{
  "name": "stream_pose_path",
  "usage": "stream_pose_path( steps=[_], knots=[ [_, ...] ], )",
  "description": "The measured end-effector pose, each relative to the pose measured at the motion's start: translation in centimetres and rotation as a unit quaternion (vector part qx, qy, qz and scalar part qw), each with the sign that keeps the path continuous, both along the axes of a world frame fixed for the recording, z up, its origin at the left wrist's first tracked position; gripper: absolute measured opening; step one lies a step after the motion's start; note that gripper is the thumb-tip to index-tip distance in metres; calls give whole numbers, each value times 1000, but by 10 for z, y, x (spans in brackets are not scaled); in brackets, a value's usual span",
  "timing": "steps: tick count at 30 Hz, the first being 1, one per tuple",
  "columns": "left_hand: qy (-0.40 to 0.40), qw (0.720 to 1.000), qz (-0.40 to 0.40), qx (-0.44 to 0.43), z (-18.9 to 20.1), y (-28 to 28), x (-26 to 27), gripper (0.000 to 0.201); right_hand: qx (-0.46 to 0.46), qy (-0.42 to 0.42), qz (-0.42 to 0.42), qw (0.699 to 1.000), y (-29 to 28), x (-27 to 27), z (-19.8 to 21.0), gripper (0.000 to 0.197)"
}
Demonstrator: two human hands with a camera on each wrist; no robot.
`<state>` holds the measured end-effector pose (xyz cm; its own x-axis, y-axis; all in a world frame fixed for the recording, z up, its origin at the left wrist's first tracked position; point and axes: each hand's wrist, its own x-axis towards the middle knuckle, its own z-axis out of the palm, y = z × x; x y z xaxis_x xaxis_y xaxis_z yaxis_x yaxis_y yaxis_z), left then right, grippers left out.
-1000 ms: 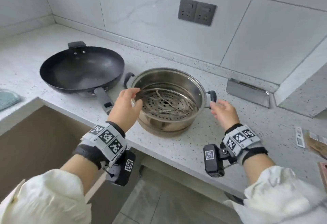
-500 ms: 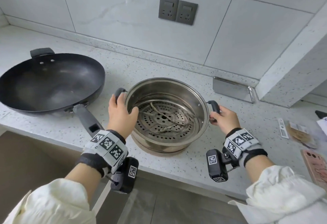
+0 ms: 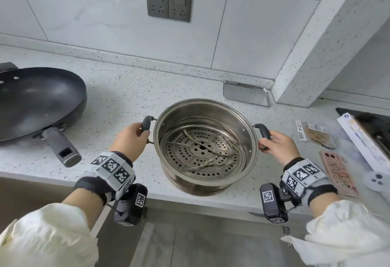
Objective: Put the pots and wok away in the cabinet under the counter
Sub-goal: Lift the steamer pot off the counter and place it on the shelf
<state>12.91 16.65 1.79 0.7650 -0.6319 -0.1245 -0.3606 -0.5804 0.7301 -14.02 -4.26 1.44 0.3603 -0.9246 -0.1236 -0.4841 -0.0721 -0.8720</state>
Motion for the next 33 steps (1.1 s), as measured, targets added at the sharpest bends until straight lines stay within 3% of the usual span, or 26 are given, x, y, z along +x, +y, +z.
stream_pose_path(
  steps=[10,19,26,33],
  knots=[
    [-3,1000,21,0,1,16,-120,31,13,-50,4,999,8,-116,-5,23],
    [-12,996,74,-38,-1,89,-218,25,10,-69,50,996,64,-202,-7,25],
    [-16,995,99,-17,-5,156,-237,30,37,-92,76,992,136,-221,-18,21],
    [8,996,85,-9,-28,229,-232,27,63,-89,59,992,205,-214,-51,31]
  ],
)
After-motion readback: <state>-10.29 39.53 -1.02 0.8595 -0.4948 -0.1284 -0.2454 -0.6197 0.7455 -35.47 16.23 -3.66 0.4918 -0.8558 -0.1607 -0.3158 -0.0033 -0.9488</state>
